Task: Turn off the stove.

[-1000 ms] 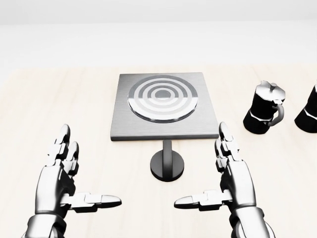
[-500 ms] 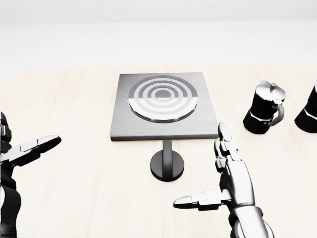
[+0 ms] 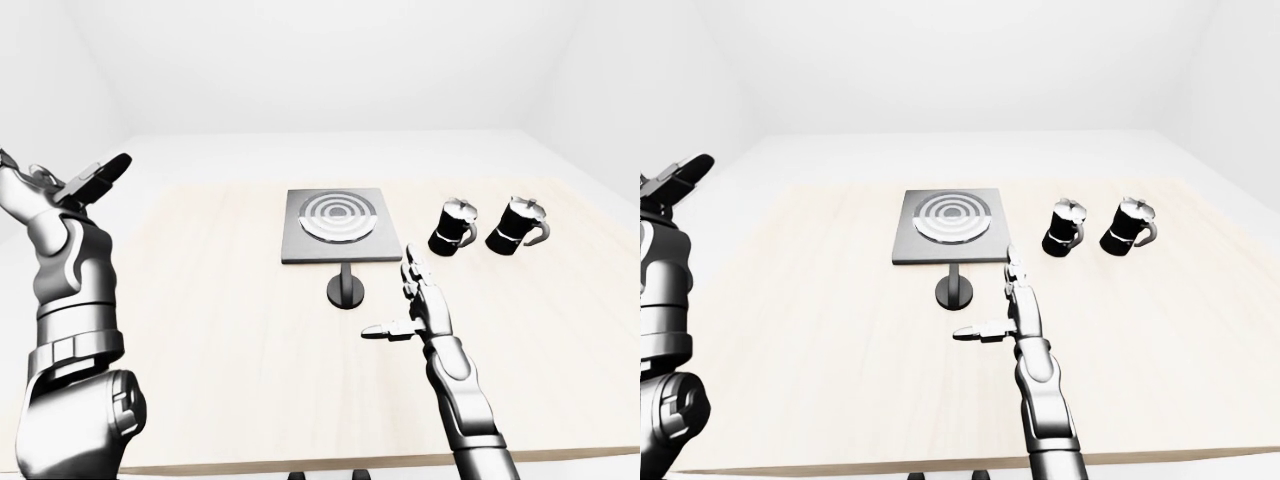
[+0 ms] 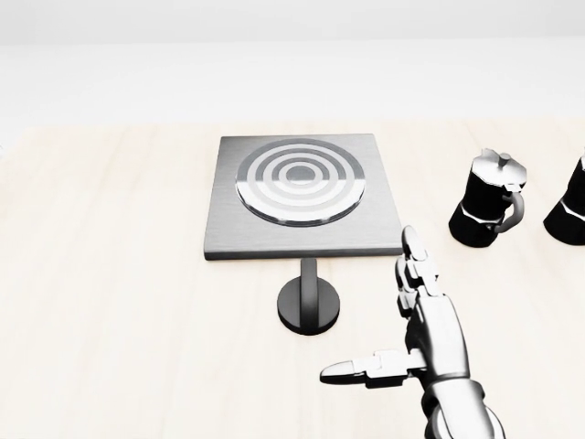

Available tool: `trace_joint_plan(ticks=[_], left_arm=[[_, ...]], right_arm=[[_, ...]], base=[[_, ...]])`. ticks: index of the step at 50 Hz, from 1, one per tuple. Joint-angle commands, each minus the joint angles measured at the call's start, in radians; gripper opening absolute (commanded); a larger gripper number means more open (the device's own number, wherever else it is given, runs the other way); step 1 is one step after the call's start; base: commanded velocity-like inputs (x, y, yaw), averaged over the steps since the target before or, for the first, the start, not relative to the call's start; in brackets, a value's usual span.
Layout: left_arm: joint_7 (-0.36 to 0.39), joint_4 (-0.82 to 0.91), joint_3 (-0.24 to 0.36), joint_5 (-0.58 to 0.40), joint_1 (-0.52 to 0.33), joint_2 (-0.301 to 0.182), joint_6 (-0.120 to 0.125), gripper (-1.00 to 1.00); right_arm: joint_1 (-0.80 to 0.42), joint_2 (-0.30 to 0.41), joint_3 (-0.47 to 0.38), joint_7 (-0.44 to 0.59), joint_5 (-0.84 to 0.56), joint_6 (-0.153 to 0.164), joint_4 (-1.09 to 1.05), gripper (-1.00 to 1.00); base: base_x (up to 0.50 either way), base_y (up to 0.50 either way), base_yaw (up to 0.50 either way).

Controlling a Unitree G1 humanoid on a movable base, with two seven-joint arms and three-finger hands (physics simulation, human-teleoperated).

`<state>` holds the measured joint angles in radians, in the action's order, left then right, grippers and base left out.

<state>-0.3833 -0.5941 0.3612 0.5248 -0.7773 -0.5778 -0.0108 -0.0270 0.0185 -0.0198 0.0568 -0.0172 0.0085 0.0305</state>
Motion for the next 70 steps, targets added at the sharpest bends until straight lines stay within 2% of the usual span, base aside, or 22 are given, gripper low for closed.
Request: trace_joint_plan(ticks=[1, 7, 8, 9, 43, 45, 46, 49, 56, 57, 58, 62, 65, 67, 70], left_arm=[[0.024, -0.479, -0.023, -0.014, -0.256, -0.123, -0.077, 1.00], [0.022, -0.538, -0.034, -0.024, -0.282, -0.131, -0.077, 1.00], [0.024, -0.417, -0.049, -0.002, -0.210, -0.081, -0.077, 1.00], [0.013, -0.373, -0.047, 0.002, -0.189, -0.076, -0.077, 1.00], [0.011, -0.348, -0.038, -0.003, -0.178, -0.069, -0.074, 1.00], [0.019, -0.349, -0.042, -0.011, -0.173, -0.064, -0.077, 1.00], [0.019, -0.341, -0.042, -0.010, -0.174, -0.068, -0.070, 1.00], [0.018, -0.360, -0.044, -0.022, -0.181, -0.066, -0.075, 1.00], [0.014, -0.346, -0.043, -0.031, -0.171, -0.061, -0.077, 1.00], [0.015, -0.344, -0.042, -0.031, -0.171, -0.062, -0.072, 1.00], [0.016, -0.344, -0.042, -0.032, -0.170, -0.061, -0.076, 1.00], [0.015, -0.337, -0.042, -0.032, -0.168, -0.062, -0.068, 1.00], [0.016, -0.344, -0.042, -0.035, -0.170, -0.061, -0.073, 1.00], [0.016, -0.343, -0.043, -0.037, -0.169, -0.061, -0.072, 1.00], [0.017, -0.346, -0.042, -0.038, -0.169, -0.060, -0.075, 1.00]], right_arm=[[-0.001, 0.000, -0.001, -0.003, -0.006, -0.002, 0.000, 1.00], [-0.002, 0.000, -0.002, -0.005, -0.006, 0.003, 0.000, 1.00], [-0.004, 0.000, 0.001, -0.017, -0.020, 0.026, -0.003, 1.00], [-0.004, 0.000, 0.002, -0.017, -0.021, 0.029, -0.004, 1.00], [-0.004, 0.000, 0.002, -0.015, -0.020, 0.025, -0.004, 1.00], [-0.002, -0.001, 0.003, -0.017, -0.021, 0.033, -0.014, 1.00], [-0.001, -0.001, 0.003, -0.016, -0.021, 0.028, -0.010, 1.00], [-0.002, 0.000, 0.003, -0.015, -0.021, 0.021, -0.005, 1.00], [0.000, -0.003, 0.007, -0.015, -0.023, 0.037, -0.024, 1.00], [-0.002, -0.001, 0.004, -0.013, -0.021, 0.022, -0.007, 1.00], [-0.003, -0.001, 0.004, -0.012, -0.021, 0.019, -0.003, 1.00], [-0.003, -0.001, 0.003, -0.012, -0.021, 0.016, -0.001, 1.00], [0.002, -0.004, 0.006, -0.015, -0.021, 0.031, -0.025, 1.00], [0.002, -0.002, 0.007, -0.012, -0.022, 0.018, -0.013, 1.00], [0.002, -0.002, 0.007, -0.013, -0.023, 0.019, -0.015, 1.00]], base=[[0.00, 0.00, 0.00], [0.00, 0.00, 0.00], [0.00, 0.00, 0.00], [0.00, 0.00, 0.00], [0.00, 0.00, 0.00], [0.00, 0.00, 0.00], [0.00, 0.00, 0.00], [0.00, 0.00, 0.00], [0.00, 0.00, 0.00], [0.00, 0.00, 0.00], [0.00, 0.00, 0.00], [0.00, 0.00, 0.00], [0.00, 0.00, 0.00], [0.00, 0.00, 0.00], [0.00, 0.00, 0.00]])
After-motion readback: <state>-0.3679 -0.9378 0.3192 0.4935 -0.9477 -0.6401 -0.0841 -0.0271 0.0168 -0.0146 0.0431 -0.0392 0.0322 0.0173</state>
